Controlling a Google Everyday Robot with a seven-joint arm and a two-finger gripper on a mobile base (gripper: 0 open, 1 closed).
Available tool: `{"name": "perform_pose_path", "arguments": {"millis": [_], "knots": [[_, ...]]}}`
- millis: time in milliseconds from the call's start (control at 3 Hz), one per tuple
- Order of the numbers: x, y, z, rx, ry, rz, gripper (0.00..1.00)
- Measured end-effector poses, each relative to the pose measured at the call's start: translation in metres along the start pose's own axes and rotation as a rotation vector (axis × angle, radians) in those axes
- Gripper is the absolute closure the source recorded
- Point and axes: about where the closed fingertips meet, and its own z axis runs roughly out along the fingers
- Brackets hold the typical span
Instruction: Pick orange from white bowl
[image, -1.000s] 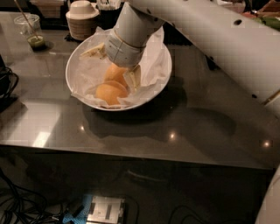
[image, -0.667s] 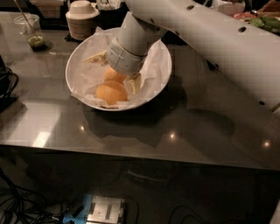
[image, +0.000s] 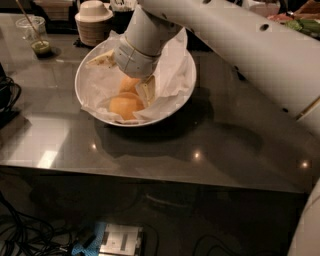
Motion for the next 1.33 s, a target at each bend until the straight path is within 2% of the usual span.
{"name": "perform_pose_path", "arguments": {"millis": [667,1000,1333], "knots": [[-0.0014,0.0058,0.0046,0.001,-0.010,0.021,0.00],[-0.0015,0.0058,0.0047,0.001,-0.010,0.021,0.04],[-0.0015,0.0058,0.0047,0.001,-0.010,0.021,0.23]]}}
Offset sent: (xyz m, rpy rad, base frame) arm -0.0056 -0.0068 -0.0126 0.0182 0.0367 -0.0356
